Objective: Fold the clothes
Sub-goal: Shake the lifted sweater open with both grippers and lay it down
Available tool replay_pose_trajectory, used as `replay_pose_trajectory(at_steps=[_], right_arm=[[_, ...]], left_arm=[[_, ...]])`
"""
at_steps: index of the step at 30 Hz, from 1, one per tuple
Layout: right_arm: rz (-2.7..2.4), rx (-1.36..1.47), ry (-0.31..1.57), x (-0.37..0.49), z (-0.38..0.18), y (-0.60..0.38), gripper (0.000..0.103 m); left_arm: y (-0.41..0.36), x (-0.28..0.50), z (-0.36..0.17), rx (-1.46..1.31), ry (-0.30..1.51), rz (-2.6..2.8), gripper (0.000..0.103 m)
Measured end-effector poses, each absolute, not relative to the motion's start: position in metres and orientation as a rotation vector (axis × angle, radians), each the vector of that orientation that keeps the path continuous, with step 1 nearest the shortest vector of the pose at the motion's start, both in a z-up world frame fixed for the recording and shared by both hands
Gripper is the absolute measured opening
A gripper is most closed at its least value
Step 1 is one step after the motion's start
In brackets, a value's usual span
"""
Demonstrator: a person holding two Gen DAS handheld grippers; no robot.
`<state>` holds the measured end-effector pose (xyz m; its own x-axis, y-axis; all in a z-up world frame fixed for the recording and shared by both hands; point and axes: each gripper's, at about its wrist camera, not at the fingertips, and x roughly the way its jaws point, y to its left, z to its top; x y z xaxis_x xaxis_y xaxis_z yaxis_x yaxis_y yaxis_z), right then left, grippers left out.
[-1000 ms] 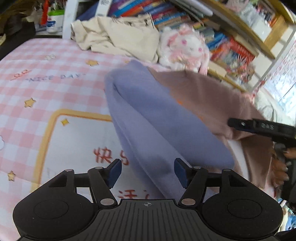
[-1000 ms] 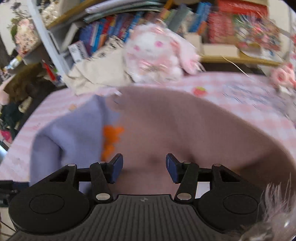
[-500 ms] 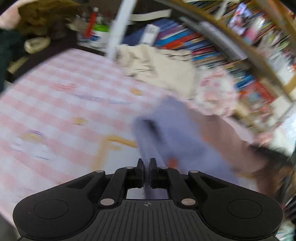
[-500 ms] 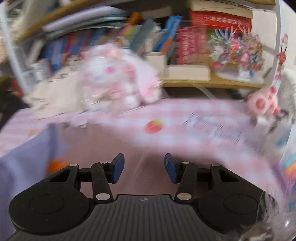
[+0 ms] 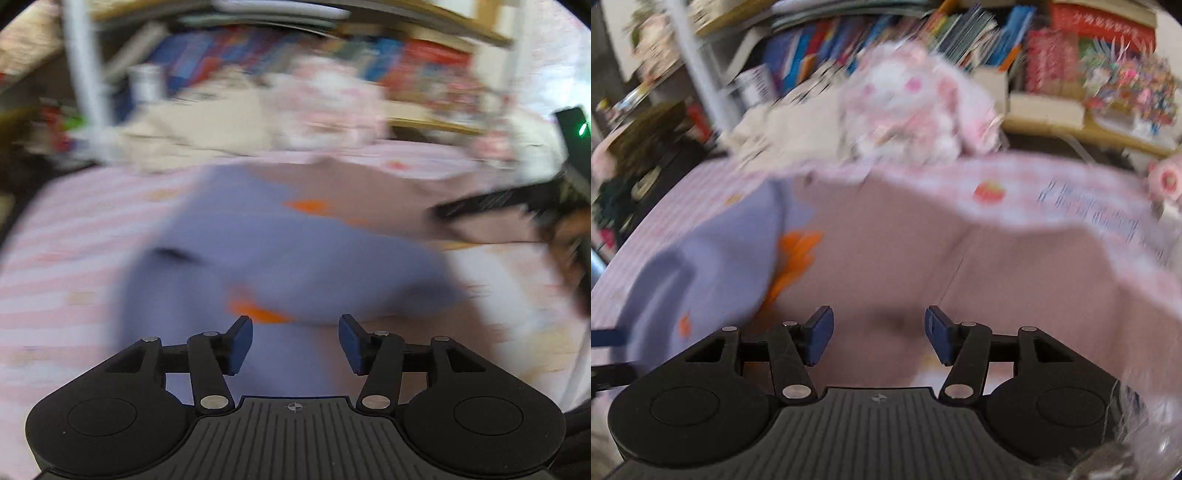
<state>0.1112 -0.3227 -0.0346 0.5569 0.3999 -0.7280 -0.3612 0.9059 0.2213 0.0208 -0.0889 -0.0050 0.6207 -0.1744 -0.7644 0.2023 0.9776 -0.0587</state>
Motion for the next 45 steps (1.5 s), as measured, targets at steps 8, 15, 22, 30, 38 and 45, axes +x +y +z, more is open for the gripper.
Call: replay_pose_trajectory(at_steps=[8, 15, 22, 30, 38, 45], right_arm=[[0.587, 0.009, 0.974, 0.092, -0.054, -0.301, 0.051], [0.751, 0.187, 1.127, 0.121, -0.048, -0.292, 0.047], [0.846, 0.267, 1.166, 0.118, -0.038, -0.289, 0.047], [0.658, 0.197, 1.037, 0.091, -0.034, -0.304, 0.048], [0.427, -0.093, 0.935, 0.036, -0.039, -0.281, 0.048], [0.13, -0.088, 0.976, 0.007, -0.05, -0.253, 0.047]], left_arm=[[-0.178, 0.011, -0.032, 0.396, 0.813, -0.351, 0.069], [-0.209, 0.014, -0.05, 0.482, 0.817, -0.162, 0.069], [-0.196, 0.012, -0.045, 0.368, 0.745, -0.058, 0.02], [-0.129, 0.003, -0.011, 0.187, 0.739, -0.059, 0.004], [0.039, 0.021, 0.062, -0.131, 0.578, 0.064, 0.003], [0.174, 0.057, 0.051, -0.083, 0.616, 0.15, 0.003]])
